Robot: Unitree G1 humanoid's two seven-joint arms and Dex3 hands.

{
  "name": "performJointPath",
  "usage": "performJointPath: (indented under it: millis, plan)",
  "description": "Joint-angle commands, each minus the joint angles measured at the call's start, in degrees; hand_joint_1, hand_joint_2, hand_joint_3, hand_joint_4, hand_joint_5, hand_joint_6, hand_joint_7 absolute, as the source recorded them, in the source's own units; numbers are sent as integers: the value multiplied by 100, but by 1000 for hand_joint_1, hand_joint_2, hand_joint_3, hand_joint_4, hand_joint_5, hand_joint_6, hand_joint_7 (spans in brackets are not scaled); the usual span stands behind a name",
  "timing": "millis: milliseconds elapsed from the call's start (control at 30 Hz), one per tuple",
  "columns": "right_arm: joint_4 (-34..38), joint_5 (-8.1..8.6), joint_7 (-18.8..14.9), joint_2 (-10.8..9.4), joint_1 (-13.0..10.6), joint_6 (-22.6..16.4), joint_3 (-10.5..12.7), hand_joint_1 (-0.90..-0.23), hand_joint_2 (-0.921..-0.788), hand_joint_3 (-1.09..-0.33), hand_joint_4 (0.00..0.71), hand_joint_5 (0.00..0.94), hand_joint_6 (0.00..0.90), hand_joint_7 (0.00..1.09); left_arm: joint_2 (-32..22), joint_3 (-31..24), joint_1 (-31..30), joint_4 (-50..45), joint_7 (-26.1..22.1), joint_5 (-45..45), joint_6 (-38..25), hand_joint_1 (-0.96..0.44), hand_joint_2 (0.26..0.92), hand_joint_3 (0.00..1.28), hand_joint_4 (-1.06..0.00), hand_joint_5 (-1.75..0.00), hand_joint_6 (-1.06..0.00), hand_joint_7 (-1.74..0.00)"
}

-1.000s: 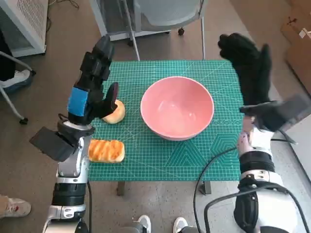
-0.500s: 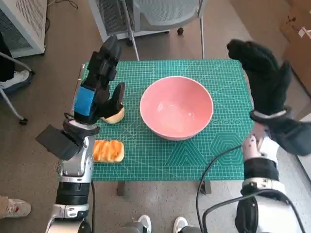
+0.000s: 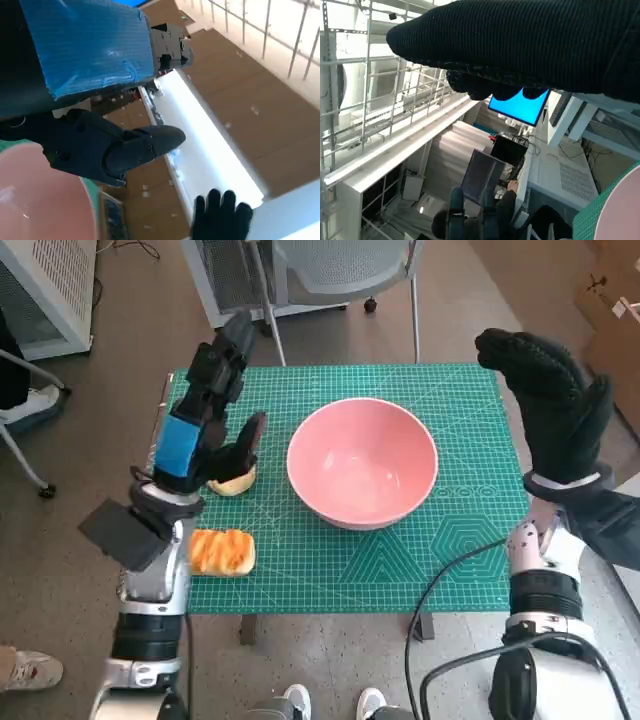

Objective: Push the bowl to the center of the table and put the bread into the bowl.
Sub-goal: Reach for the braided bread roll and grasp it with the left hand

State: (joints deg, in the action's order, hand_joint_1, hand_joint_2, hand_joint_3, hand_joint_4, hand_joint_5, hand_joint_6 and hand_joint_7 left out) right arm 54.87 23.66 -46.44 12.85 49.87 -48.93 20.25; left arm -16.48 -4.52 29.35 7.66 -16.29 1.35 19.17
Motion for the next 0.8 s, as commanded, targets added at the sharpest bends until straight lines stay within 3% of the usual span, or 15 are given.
performJointPath:
  millis: [33,300,400,533,800]
  plan:
    - [80,70,-56,27,-157,111,21,-612,-921,-590,282,3,380,7,-815,54,-383,-1208,-330,-685,-1065,-509,773,502,-6,-117,1,-329]
    - [89,122,-63,18,-151,167,1,-620,-921,-572,286,3,383,7,-1978,129,-857,-2939,-1348,-1466,-3330,-390,713,220,-9,-26,-5,-271]
    - [117,121,-60,15,-129,183,-2,-626,-921,-570,286,3,383,6,-2307,200,-1000,-3433,-1742,-1682,-4054,-347,715,81,-10,-7,-73,-182]
    - [146,121,-58,2,-96,211,-2,-627,-921,-568,286,3,385,7,-2550,351,-1179,-3931,-2080,-1925,-4878,-266,700,26,-7,-2,-127,-118]
    - [265,130,-97,-33,-3,225,6,-623,-921,-566,288,2,389,7,-2751,657,-1363,-4503,-2281,-2259,-5759,-126,687,2,-13,-3,-207,-52]
